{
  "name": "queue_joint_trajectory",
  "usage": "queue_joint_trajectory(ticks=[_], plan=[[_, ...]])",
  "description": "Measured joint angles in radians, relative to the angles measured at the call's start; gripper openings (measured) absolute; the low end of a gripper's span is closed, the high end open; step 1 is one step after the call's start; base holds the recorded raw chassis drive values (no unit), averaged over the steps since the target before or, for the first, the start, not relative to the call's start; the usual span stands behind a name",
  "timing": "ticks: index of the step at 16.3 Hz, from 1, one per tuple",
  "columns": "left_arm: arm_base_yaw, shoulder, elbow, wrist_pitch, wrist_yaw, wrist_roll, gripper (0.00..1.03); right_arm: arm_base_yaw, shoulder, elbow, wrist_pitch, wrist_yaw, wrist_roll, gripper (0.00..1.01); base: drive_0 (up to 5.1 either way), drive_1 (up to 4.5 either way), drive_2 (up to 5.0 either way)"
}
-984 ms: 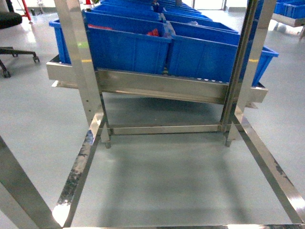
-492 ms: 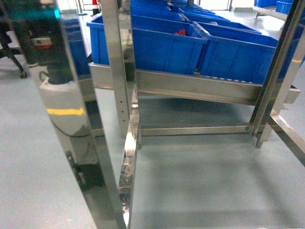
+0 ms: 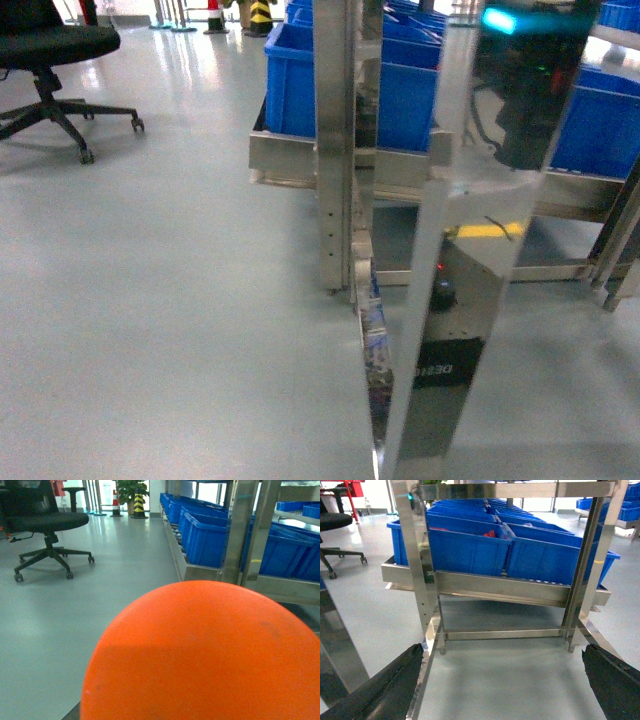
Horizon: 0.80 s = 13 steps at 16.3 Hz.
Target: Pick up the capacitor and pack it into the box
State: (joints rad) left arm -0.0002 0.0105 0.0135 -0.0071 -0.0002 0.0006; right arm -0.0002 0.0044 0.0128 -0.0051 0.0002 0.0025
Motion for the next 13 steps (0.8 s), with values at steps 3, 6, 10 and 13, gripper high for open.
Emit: queue_joint_trajectory(ticks=[3, 6, 10, 13], plan=[[0.000, 0.000, 0.000, 0.000, 0.000, 0.000, 0.43, 0.000, 0.000, 0.000, -0.001, 0.000, 0.000, 0.98, -4.9, 2.47, 2.5], [0.000, 0.000, 0.000, 0.001, 0.000, 0.000, 0.43, 0.000, 0.000, 0.000, -0.001, 0.000, 0.000, 0.98, -5.0, 2.44, 2.4], [0.000, 0.000, 0.000, -0.001, -0.001, 0.000, 0.43, 0.000, 0.000, 0.000, 0.001, 0.000, 0.000, 0.98, -5.0, 2.46, 2.5], [0.000, 0.000, 0.000, 0.001, -0.001, 0.000, 0.43, 0.000, 0.000, 0.000, 0.002, 0.000, 0.000, 0.98, -5.0, 2.38, 2.4]])
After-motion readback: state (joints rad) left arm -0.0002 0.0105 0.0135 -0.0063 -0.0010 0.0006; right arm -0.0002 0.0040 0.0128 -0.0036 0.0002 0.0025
